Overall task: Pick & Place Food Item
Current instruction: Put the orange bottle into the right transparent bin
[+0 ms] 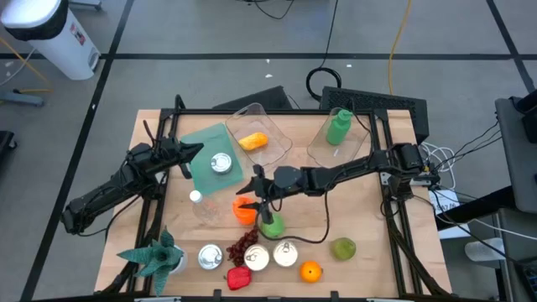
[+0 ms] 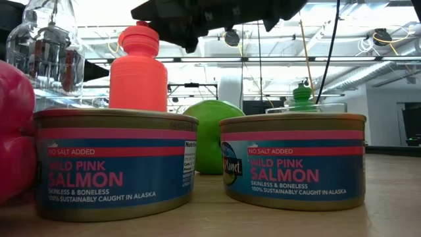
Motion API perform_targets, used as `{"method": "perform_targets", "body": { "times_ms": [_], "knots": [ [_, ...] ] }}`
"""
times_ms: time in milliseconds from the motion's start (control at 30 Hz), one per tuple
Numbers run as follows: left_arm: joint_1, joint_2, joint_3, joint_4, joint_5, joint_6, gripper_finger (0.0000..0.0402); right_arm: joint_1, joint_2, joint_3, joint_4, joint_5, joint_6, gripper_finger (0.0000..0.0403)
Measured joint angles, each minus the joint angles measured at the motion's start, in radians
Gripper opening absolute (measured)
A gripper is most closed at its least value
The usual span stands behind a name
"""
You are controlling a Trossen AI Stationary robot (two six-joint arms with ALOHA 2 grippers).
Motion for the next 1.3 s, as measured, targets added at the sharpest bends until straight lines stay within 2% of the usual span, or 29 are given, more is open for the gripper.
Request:
{"method": "perform_targets", "body": {
  "times_ms": [333,733,1067,1300],
  "knots": [
    [0.000,0.000,0.000,0.000,0.000,0.000,0.0015,0.001,0.004,-0.001,-0.024,-0.003,0.004,0.0188],
    [0.000,0.000,0.000,0.000,-0.001,0.002,0.0015,0.001,0.009,-0.001,-0.027,-0.002,0.008,0.0164],
    [0.000,0.000,0.000,0.000,-0.001,0.002,0.0015,0.001,0.009,-0.001,-0.033,-0.005,0.009,0.0122],
    [0.000,0.000,0.000,0.000,-0.002,0.002,0.0015,0.001,-0.005,-0.001,-0.027,-0.010,0.028,0.0059]
  ]
}}
